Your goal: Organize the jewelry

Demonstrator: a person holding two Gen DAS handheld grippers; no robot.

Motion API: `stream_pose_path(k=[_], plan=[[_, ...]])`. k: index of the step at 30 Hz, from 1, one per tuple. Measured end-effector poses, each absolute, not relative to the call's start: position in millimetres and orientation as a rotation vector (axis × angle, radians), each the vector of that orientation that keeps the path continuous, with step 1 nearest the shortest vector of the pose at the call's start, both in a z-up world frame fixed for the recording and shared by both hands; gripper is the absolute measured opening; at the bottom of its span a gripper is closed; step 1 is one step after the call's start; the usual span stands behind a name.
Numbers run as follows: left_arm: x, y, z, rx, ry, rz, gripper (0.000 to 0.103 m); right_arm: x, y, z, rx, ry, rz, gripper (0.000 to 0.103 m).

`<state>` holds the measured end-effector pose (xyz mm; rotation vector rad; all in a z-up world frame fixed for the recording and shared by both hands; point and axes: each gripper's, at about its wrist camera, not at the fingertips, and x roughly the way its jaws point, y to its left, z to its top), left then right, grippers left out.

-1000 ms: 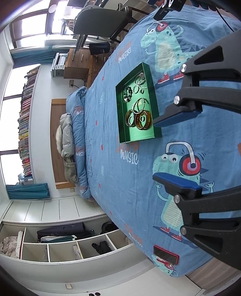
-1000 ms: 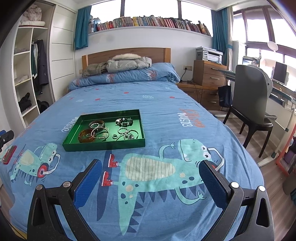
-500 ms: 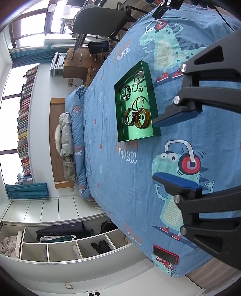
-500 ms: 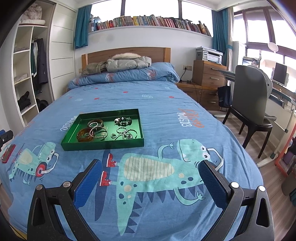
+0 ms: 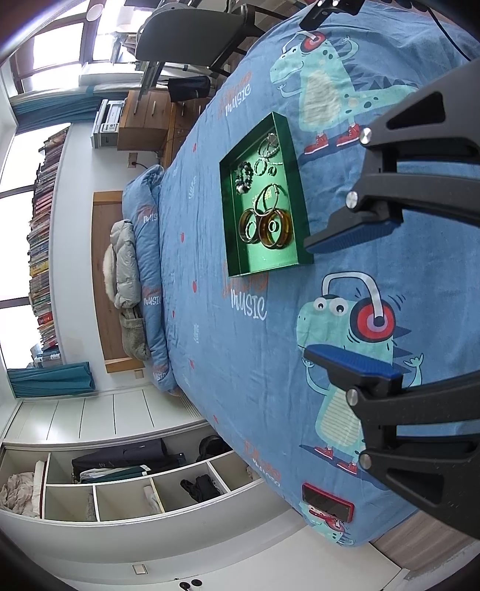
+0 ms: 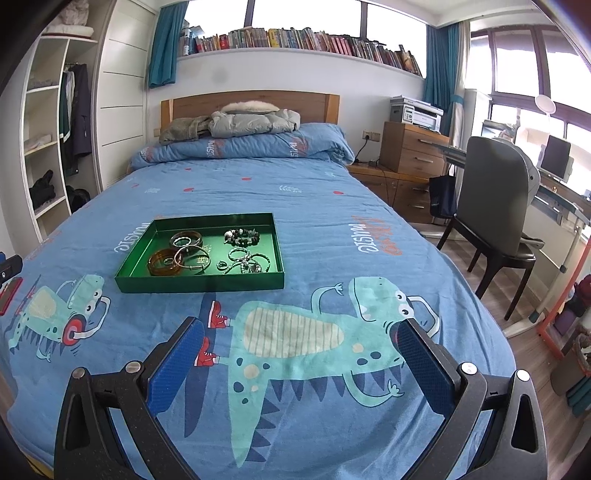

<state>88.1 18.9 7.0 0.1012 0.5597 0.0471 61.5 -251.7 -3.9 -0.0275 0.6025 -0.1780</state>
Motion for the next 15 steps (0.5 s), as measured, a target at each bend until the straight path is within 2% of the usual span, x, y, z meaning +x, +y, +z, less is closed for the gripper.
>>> stream_pose_path(k=[15], plan=[[91,7,4,0.134,0.576,0.06,0.049,62,-250,-9,-0.051,0.605,-0.162,0.103]])
